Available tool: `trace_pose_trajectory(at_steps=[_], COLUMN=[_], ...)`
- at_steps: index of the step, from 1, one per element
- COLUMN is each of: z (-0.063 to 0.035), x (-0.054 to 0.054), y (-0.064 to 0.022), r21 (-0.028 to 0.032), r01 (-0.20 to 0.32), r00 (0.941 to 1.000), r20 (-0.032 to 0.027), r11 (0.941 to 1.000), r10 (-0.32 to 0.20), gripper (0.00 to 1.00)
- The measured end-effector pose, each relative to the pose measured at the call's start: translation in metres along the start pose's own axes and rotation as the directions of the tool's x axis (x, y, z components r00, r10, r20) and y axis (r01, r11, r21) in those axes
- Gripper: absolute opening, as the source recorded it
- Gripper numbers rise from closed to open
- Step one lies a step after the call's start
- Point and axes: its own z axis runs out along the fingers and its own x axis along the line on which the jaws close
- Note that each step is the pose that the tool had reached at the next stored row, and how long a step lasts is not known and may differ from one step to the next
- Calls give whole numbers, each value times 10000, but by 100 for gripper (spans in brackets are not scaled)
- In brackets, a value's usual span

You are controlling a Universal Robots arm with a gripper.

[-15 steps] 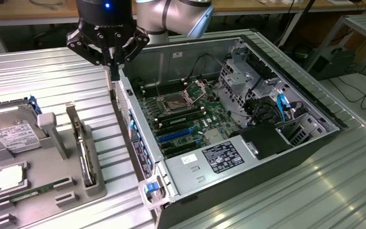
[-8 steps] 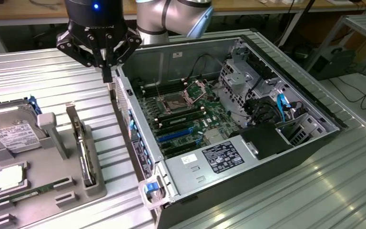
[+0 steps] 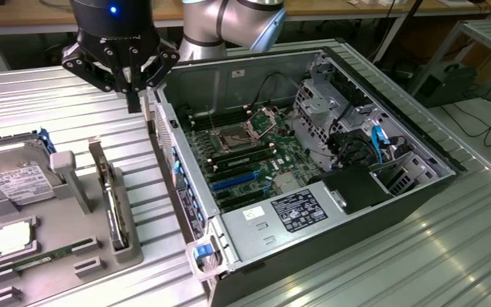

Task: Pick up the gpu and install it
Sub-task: 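Reach for the gpu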

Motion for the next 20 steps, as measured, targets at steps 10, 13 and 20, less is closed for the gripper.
trace_pose_trajectory(at_steps=[10, 13, 20], z=[-2, -3, -3], x=[183, 222, 323], y=[-28, -34, -50], r21=[1, 1, 1], r01=[-1, -1, -1], r00=[10000, 10000, 10000], r20=[-15, -18, -26], r11=[10000, 10000, 10000], r10=[1, 1, 1], gripper=[11, 11, 11])
